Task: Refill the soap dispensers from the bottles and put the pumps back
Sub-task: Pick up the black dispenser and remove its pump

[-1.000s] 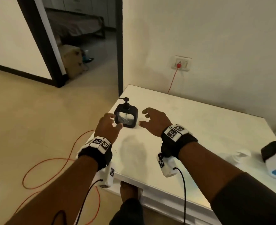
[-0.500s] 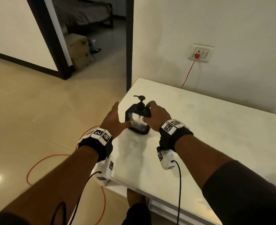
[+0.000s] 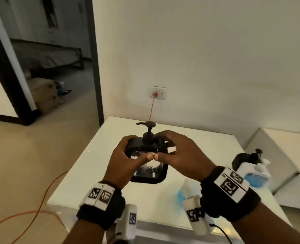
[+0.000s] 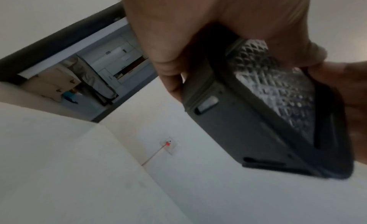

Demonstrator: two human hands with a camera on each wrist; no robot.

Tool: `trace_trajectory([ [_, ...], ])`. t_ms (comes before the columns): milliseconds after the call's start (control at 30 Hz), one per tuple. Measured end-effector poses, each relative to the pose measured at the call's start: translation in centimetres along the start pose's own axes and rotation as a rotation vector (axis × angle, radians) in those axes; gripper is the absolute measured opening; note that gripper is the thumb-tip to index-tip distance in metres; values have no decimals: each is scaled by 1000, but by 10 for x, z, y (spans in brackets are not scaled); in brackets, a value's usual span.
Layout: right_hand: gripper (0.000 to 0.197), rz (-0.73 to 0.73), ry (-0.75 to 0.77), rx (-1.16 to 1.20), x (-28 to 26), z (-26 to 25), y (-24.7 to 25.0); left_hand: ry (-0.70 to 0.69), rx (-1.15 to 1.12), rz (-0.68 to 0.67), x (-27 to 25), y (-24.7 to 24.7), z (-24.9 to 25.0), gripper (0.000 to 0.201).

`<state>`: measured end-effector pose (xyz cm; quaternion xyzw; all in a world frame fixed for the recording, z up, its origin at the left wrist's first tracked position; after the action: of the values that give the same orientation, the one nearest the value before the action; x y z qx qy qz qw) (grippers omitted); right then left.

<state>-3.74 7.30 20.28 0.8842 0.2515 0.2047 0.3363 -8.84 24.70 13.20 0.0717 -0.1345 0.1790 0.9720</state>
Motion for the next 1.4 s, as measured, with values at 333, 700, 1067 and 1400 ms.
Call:
trace_trajectory([
  [333, 54, 83, -50, -75, -76, 6, 56, -57, 93, 88, -73, -89, 25, 62],
  [700, 28, 141, -37, -120, -95, 30, 70, -76, 5, -48, -87, -121, 23, 62],
  [1067, 26, -231, 42, 21, -87, 23, 83, -21, -133, -218, -79, -112, 19, 64],
  [1400, 62, -295, -404, -132, -67, 7, 112, -85, 132, -152, -79, -111, 16, 68],
])
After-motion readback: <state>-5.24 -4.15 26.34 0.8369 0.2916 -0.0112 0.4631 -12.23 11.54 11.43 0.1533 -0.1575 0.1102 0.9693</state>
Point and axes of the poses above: each hand's wrist, its own x-axis towards the middle knuckle, its own y-axis out of the back of the hand, z = x × y, the point moved 4 cm from there along x, towards the middle knuckle
